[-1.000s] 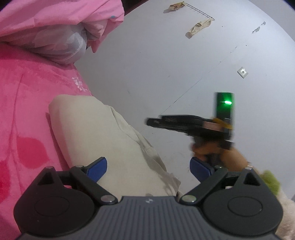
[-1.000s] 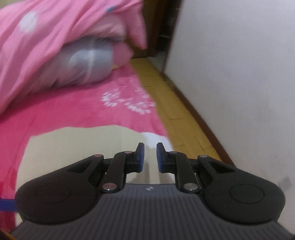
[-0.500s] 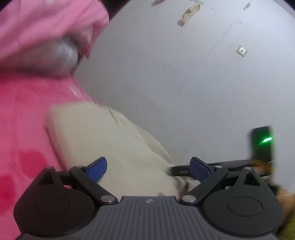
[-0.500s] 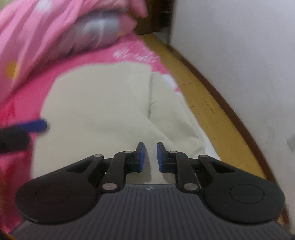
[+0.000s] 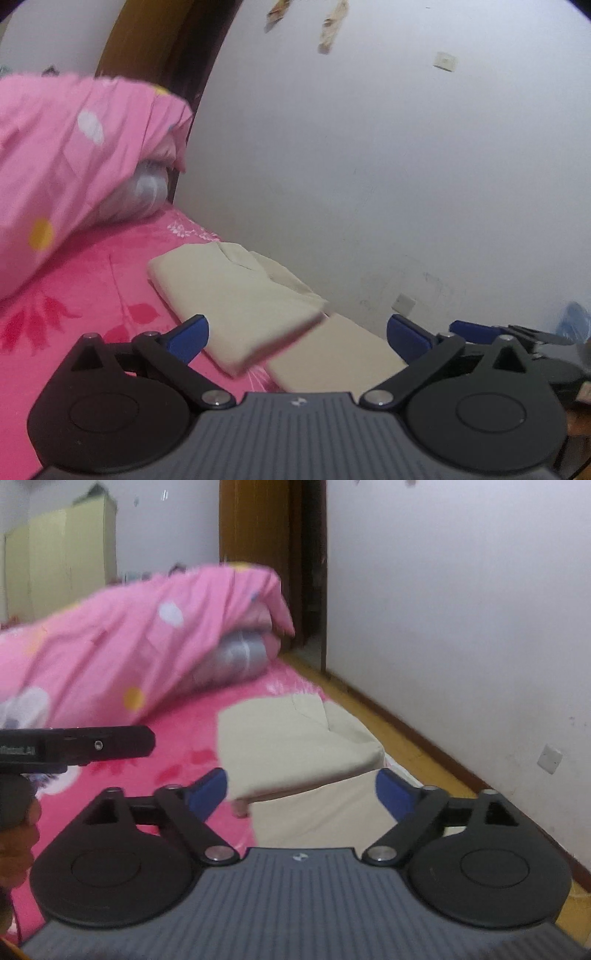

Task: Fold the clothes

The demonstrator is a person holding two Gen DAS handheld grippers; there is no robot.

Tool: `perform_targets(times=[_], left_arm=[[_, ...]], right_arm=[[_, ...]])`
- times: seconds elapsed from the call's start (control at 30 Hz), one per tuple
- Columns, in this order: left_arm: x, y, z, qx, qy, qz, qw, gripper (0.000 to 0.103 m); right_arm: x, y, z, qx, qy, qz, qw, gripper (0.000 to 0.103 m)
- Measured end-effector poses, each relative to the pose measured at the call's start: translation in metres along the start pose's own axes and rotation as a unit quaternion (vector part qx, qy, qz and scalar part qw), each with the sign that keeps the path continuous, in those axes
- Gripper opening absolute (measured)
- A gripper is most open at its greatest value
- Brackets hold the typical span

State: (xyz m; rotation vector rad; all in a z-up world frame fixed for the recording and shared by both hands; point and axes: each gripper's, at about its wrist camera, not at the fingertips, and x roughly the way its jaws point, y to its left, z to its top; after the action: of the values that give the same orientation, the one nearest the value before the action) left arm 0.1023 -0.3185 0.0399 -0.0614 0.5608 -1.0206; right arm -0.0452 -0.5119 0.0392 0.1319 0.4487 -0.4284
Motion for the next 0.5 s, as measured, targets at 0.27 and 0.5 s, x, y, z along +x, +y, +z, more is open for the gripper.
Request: perform_targets(times=[0.27,0.5], left_arm=[[-0.090,-0.039,-0.028,0.016,0.018,0.097,0.9950,0.103],[-0.138,-0.050,-0.042,0.001,0.023,0.153,0.9880,0.103]], right_arm=[[-0.094,0.044,-0.037,0.042,-0.025,-0.031,0.998,0.102],[-0.140,0.080,-0.063,0.031,-0.031,-0.063,0.997,0.102]])
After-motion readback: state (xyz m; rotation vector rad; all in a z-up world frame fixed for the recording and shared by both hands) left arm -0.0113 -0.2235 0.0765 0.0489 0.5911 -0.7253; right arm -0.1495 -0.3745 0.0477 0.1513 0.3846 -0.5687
